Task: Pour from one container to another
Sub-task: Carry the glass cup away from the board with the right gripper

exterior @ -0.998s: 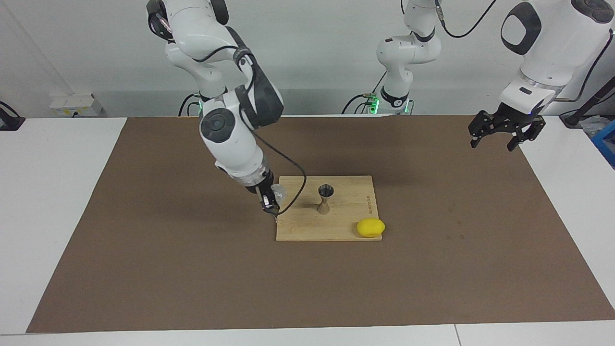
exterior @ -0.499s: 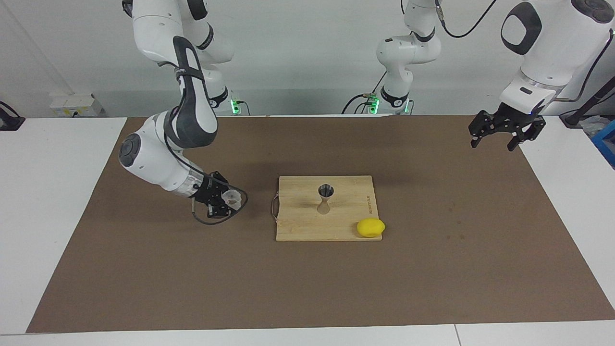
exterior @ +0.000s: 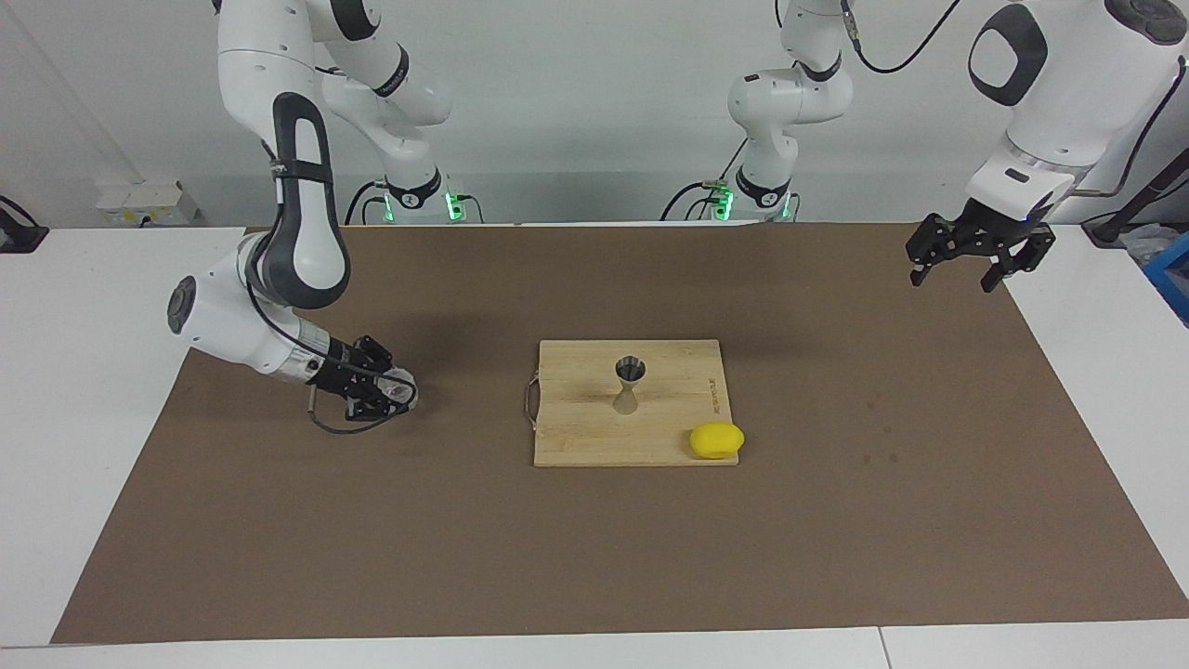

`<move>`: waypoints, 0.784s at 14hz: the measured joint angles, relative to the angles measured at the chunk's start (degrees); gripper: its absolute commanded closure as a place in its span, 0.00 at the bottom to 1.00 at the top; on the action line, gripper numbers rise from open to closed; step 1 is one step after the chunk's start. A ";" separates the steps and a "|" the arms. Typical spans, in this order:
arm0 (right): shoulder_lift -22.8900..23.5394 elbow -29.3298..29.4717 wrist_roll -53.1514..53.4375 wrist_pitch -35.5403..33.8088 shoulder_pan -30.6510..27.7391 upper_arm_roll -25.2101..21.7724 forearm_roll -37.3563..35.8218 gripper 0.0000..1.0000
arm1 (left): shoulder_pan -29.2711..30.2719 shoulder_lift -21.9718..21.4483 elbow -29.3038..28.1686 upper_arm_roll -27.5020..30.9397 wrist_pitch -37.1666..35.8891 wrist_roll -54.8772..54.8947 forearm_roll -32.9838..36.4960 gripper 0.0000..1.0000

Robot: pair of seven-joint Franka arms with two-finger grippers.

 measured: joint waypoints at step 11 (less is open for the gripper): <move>0.57 -4.05 -5.68 1.78 -2.56 0.00 0.64 0.01 | 0.00 0.00 0.00 -0.01 0.03 0.00 0.00 0.00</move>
